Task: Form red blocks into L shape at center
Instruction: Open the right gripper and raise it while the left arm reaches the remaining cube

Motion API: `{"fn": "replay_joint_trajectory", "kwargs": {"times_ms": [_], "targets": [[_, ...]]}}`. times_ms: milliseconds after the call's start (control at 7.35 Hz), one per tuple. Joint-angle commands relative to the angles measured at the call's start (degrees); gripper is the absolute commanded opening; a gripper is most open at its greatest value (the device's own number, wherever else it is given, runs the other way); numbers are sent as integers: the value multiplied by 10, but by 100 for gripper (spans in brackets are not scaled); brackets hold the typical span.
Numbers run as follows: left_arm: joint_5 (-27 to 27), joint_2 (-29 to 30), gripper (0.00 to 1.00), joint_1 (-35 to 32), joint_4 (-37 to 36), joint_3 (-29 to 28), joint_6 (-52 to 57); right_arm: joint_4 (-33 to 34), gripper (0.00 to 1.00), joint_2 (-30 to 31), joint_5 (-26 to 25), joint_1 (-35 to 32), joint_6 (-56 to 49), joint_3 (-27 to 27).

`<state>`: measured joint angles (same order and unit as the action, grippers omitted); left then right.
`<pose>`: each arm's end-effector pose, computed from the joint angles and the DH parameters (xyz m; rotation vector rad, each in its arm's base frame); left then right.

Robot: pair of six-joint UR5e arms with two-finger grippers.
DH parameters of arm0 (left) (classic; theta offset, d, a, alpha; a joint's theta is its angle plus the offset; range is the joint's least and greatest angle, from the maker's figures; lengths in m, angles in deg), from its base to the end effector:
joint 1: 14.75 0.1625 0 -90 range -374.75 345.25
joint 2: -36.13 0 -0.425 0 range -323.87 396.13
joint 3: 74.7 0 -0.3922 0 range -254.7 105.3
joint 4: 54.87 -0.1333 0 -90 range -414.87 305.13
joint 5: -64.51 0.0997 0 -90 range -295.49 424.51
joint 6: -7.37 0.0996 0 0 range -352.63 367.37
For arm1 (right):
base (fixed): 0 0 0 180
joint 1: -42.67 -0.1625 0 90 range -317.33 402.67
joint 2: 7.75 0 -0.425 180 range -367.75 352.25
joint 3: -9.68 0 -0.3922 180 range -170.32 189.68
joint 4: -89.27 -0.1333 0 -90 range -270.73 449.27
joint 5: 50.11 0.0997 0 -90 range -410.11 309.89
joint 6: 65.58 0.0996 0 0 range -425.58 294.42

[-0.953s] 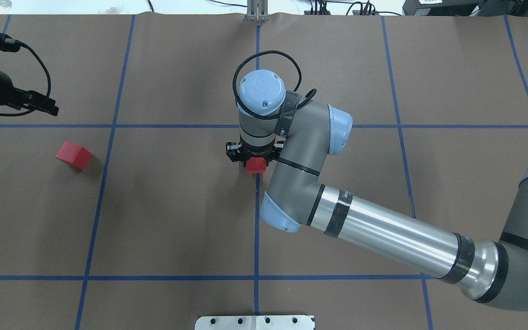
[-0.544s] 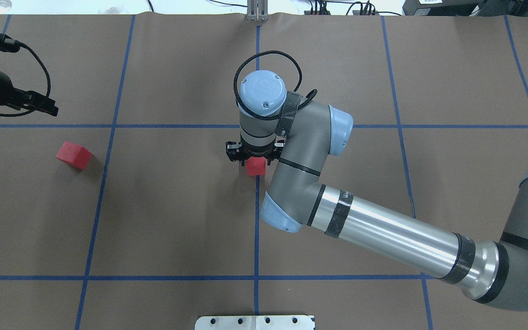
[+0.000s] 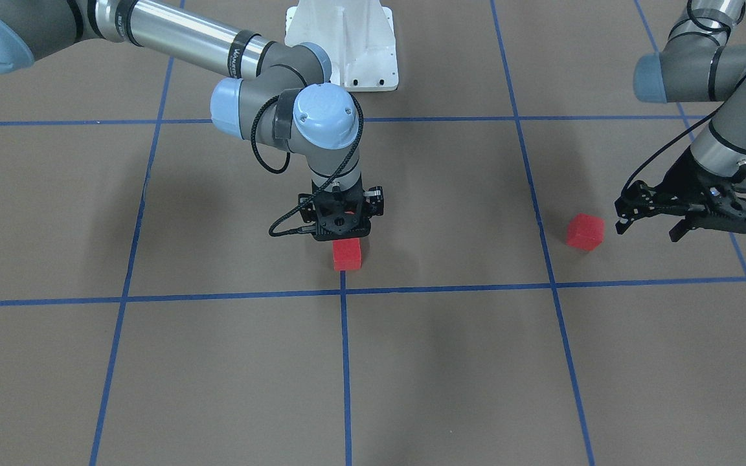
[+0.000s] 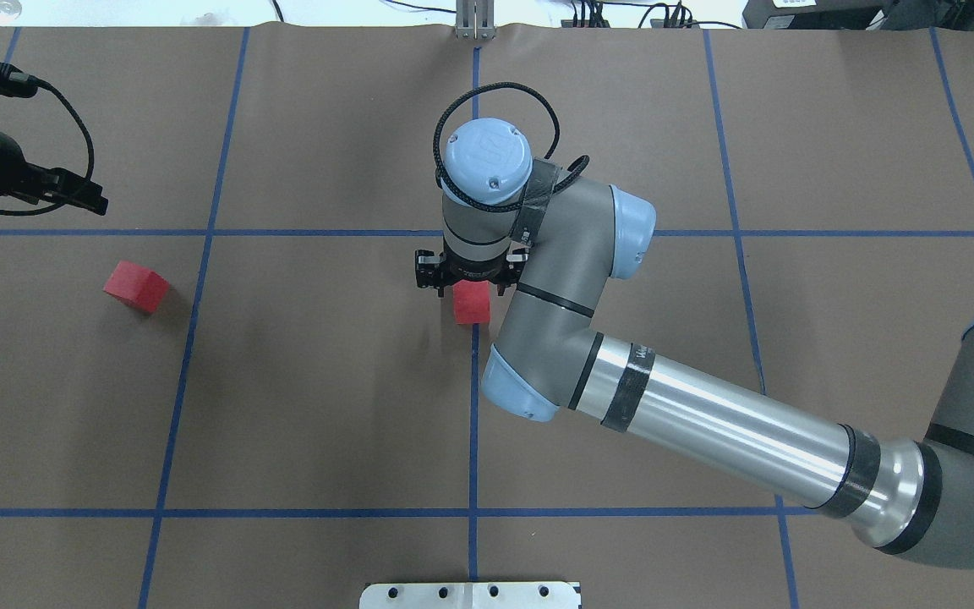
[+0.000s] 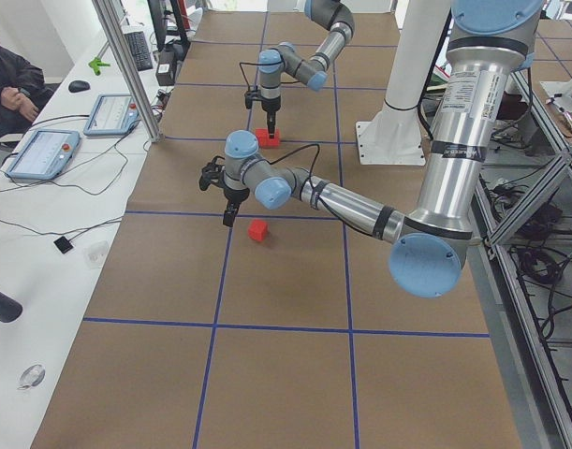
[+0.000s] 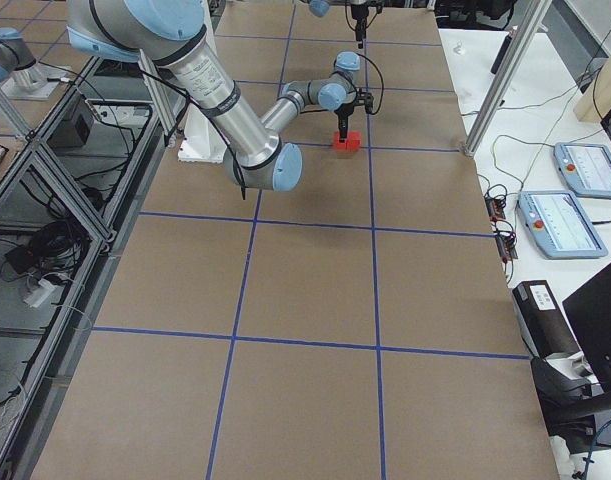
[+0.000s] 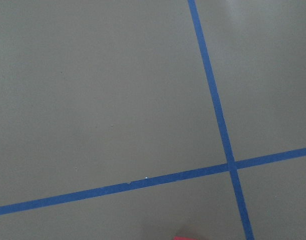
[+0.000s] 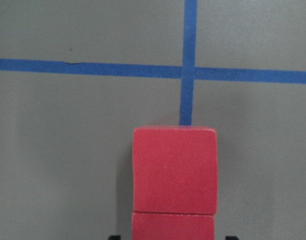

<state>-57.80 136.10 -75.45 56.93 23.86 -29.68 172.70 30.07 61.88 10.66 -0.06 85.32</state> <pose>0.2120 -0.5414 0.4561 0.2772 0.8256 0.0718 -0.6117 -0.4956 0.1789 0.0411 -0.8455 -0.0252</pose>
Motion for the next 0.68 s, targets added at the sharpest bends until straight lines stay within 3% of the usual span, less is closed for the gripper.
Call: {"fn": "replay_joint_trajectory", "kwargs": {"times_ms": [0, 544], "targets": [[0, 5, 100, 2, 1, -14, -46, 38, 98, 2, 6, -16, 0, 32], [12, -6, 100, 52, 80, -20, -60, 81, 99, 36, 27, -66, 0, 117]]}}
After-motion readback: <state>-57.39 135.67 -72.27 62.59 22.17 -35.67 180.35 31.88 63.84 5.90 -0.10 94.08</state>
